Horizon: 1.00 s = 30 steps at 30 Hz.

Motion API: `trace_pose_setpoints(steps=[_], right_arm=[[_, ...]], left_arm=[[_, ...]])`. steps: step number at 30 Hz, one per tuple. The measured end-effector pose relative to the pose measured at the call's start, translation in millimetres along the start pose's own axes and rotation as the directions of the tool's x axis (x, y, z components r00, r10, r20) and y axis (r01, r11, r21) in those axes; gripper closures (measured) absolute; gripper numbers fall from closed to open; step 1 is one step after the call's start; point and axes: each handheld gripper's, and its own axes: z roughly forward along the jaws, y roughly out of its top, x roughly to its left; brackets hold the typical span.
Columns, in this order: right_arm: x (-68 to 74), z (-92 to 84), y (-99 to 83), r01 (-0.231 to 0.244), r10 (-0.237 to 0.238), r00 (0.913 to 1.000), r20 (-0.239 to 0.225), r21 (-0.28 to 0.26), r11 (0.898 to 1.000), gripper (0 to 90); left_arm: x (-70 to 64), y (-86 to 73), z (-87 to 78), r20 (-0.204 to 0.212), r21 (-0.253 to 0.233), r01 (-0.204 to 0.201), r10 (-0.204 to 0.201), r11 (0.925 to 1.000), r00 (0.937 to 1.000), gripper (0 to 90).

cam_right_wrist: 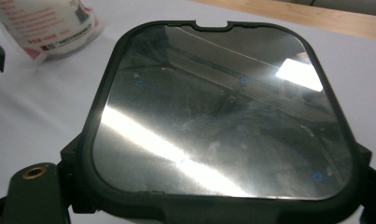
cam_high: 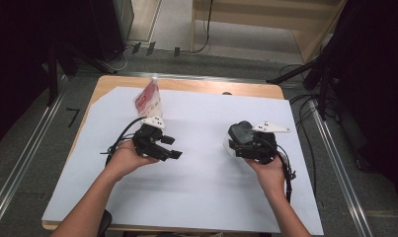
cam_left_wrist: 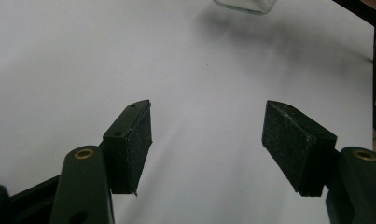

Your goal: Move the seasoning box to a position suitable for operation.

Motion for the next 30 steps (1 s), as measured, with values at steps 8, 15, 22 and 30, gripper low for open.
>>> trace_pose_setpoints(steps=[8, 15, 22, 30], right_arm=[[15.4, 4.7, -3.1, 0.027, -0.026, 0.9988, -0.041, 0.012, 1.000, 16.1], [28.3, 16.4, -4.5, 0.058, -0.055, 0.9944, -0.091, 0.032, 0.998, 16.1], [43.2, 29.1, -6.9, 0.085, -0.077, 0.9894, -0.123, 0.059, 0.995, 16.1], [56.8, 42.4, -8.9, 0.118, -0.106, 0.9836, -0.146, 0.075, 0.990, 16.0]], left_arm=[[0.2, 0.1, -1.0, -0.003, -0.007, -0.003, 0.003, 1.0000, 1.0000, 34.1], [-0.3, -0.1, -0.9, -0.006, -0.005, -0.005, 0.005, 1.0000, 1.0000, 34.1], [-1.9, -1.3, -2.0, -0.012, -0.003, -0.003, 0.003, 1.0000, 0.9999, 34.1], [-4.0, -2.9, -1.3, -0.008, -0.004, -0.008, 0.008, 1.0000, 0.9999, 34.1]])
